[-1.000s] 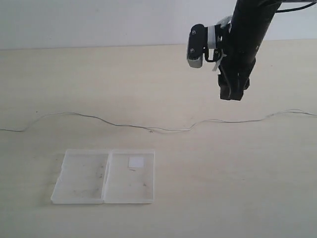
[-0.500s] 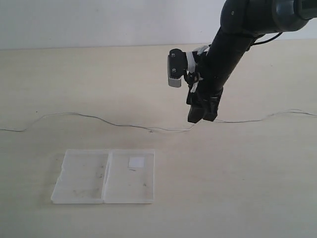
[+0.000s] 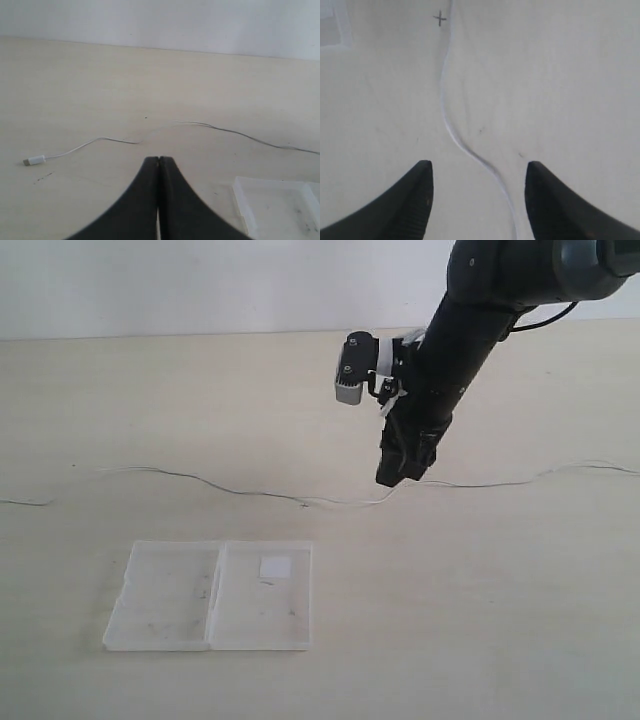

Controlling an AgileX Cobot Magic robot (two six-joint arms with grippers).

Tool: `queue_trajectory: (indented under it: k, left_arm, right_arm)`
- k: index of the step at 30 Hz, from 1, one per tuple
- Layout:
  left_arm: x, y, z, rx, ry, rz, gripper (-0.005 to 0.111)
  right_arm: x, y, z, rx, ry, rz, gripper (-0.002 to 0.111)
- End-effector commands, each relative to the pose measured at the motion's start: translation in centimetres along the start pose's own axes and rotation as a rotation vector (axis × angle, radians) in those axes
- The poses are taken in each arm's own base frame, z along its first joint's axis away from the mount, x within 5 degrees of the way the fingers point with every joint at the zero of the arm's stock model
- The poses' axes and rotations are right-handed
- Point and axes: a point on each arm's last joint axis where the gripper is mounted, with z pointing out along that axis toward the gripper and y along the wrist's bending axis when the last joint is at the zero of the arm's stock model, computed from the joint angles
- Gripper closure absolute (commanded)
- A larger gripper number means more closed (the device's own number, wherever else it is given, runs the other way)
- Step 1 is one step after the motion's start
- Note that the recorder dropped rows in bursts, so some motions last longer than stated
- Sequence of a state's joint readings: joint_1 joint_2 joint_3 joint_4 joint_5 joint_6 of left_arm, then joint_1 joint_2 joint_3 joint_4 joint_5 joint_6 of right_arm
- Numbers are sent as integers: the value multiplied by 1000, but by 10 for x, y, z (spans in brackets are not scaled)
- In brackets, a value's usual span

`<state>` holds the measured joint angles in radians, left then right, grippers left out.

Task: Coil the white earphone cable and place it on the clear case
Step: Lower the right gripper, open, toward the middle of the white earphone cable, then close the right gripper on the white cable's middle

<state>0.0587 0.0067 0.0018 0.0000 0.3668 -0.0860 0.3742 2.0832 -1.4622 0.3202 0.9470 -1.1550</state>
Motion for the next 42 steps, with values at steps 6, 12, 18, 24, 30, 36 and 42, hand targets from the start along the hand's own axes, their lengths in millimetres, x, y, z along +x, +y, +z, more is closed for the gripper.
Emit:
queue_trajectory:
  k: [6,12,18,24,30,36,42]
  left_arm:
    - [-2,0,-1,0,-21,2,107]
    - [-2,0,-1,0,-21,2,107]
    - [-2,0,-1,0,-21,2,107]
    - [-2,0,-1,0,-21,2,107]
    - [-2,0,-1,0,-21,2,107]
    - [-2,0,-1,0,-21,2,107]
    - [-2,0,-1,0,-21,2,107]
  right_arm:
    - [-1,-5,4,37,-20,-1,54]
    - [23,-5,3,56,238,179,54]
    - [22,3,4,-20,243,231,54]
    - [7,16,9,-24,293,50,54]
    - [-1,17,11,19,268,23,54]
    - [-8,17,13,18,200,19,54]
    - [-11,12,13,70,159,-48,54]
